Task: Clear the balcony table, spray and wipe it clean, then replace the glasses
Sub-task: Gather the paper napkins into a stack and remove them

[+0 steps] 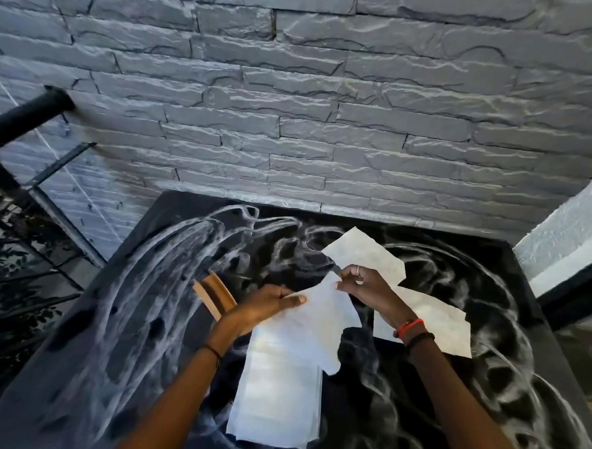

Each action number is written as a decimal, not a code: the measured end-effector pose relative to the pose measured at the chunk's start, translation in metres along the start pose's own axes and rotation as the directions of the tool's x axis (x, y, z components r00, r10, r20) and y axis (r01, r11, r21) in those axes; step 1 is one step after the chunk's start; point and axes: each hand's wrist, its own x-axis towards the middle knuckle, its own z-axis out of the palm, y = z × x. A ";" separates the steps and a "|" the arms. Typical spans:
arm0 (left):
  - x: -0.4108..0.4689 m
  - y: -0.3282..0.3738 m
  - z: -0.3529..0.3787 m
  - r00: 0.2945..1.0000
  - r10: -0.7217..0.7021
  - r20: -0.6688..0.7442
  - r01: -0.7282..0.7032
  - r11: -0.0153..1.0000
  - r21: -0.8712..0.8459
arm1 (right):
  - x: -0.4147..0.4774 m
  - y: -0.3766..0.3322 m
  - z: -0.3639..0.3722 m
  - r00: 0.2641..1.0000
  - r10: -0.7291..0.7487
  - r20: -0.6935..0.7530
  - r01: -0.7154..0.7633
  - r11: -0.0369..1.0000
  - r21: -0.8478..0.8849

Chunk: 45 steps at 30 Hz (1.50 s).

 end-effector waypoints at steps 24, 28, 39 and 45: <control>-0.042 -0.132 0.020 0.917 -0.139 -0.374 0.313 0.832 0.459 | 0.023 0.065 0.137 0.997 -0.055 0.054 0.069 0.944 -0.321; -0.036 -0.129 0.019 0.902 -0.051 -0.429 0.278 0.828 0.487 | 0.024 0.075 0.142 0.986 -0.167 -0.013 0.141 0.871 -0.470; 0.016 -0.066 0.023 0.901 0.184 -0.394 0.044 0.862 0.505 | 0.032 0.068 0.092 0.999 -0.033 -0.008 0.030 0.968 -0.251; 0.048 -0.065 0.032 0.955 0.127 -0.267 0.061 0.800 0.597 | 0.040 0.069 0.092 0.996 -0.038 0.080 0.060 0.958 -0.282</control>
